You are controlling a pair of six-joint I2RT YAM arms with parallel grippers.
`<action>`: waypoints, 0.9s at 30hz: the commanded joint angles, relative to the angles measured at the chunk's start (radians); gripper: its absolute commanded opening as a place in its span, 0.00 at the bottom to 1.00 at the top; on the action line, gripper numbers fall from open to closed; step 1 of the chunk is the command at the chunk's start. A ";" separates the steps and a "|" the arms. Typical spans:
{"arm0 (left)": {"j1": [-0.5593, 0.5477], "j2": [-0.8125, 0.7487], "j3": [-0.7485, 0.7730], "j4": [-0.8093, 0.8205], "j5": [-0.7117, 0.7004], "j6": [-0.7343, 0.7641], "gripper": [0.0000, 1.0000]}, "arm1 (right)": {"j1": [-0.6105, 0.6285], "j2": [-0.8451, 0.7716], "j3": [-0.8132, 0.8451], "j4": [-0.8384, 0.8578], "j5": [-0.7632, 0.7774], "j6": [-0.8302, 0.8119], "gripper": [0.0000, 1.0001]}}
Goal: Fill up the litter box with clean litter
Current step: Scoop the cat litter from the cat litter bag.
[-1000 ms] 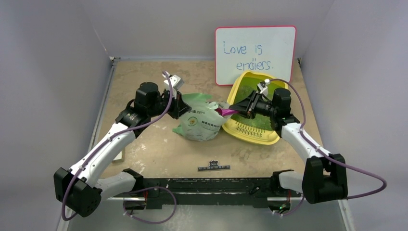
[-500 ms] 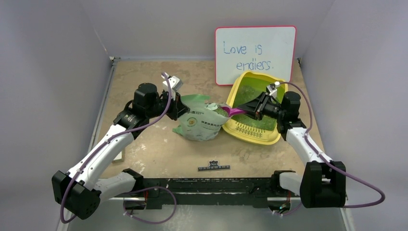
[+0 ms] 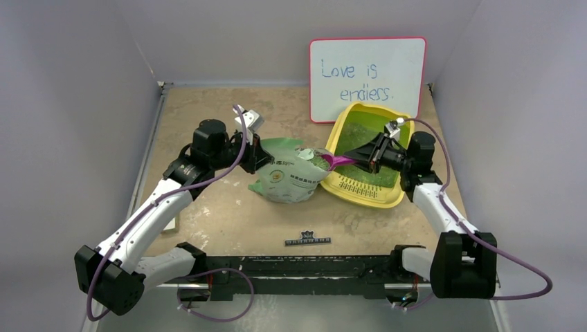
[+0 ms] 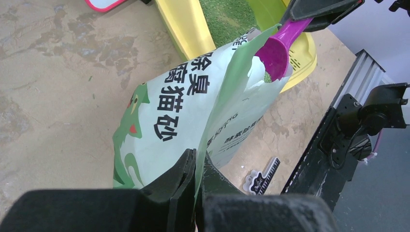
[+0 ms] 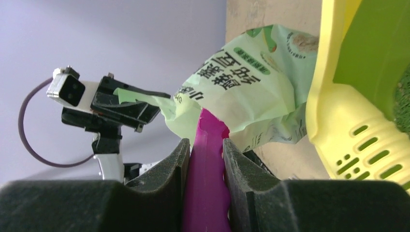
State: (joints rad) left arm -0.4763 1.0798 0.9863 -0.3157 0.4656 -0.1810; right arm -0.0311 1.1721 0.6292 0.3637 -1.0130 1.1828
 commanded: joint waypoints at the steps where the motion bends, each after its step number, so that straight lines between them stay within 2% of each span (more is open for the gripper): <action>1: 0.008 -0.014 0.070 0.093 0.018 0.001 0.00 | -0.022 -0.037 0.010 0.019 -0.060 0.012 0.00; 4: 0.008 -0.014 0.072 0.093 0.019 0.003 0.00 | -0.037 -0.035 0.013 0.044 -0.030 0.024 0.00; 6: 0.008 -0.010 0.070 0.099 0.025 -0.001 0.00 | 0.006 -0.007 0.025 0.057 -0.030 0.027 0.00; 8: 0.008 -0.003 0.073 0.101 0.028 -0.005 0.00 | -0.008 -0.008 0.040 -0.034 -0.073 -0.020 0.00; 10: 0.008 -0.003 0.079 0.094 0.028 -0.003 0.00 | -0.069 -0.052 0.052 -0.150 -0.034 -0.093 0.00; 13: 0.008 -0.012 0.071 0.099 0.024 -0.005 0.00 | -0.043 -0.042 0.075 -0.123 -0.018 -0.105 0.00; 16: 0.008 -0.001 0.072 0.098 0.027 -0.008 0.00 | -0.051 -0.051 0.125 -0.294 -0.032 -0.206 0.00; 17: 0.008 0.001 0.076 0.094 0.028 -0.008 0.00 | -0.074 -0.070 0.121 -0.299 -0.015 -0.198 0.00; 18: 0.007 0.000 0.077 0.093 0.029 -0.009 0.00 | -0.080 -0.081 0.105 -0.208 0.020 -0.154 0.00; 19: 0.007 -0.001 0.074 0.097 0.027 -0.009 0.00 | -0.051 -0.079 0.089 -0.128 0.017 -0.108 0.00; 20: 0.007 -0.002 0.071 0.103 0.028 -0.011 0.00 | -0.023 -0.066 0.094 -0.117 0.014 -0.099 0.00; 23: 0.007 0.007 0.077 0.096 0.028 -0.007 0.00 | -0.011 -0.051 0.210 -0.452 0.054 -0.309 0.00; 24: 0.007 0.009 0.083 0.092 0.028 -0.006 0.00 | -0.033 -0.065 0.209 -0.469 0.063 -0.324 0.00; 26: 0.007 0.006 0.078 0.094 0.029 -0.006 0.00 | -0.029 -0.082 0.152 -0.268 0.065 -0.209 0.00; 27: 0.007 0.005 0.073 0.104 0.030 -0.011 0.00 | -0.007 -0.070 0.143 -0.218 0.053 -0.175 0.00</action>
State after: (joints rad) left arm -0.4763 1.0969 0.9970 -0.3153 0.4919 -0.1833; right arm -0.0517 1.1210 0.7685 0.0277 -0.9665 0.9638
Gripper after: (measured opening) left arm 0.007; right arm 0.300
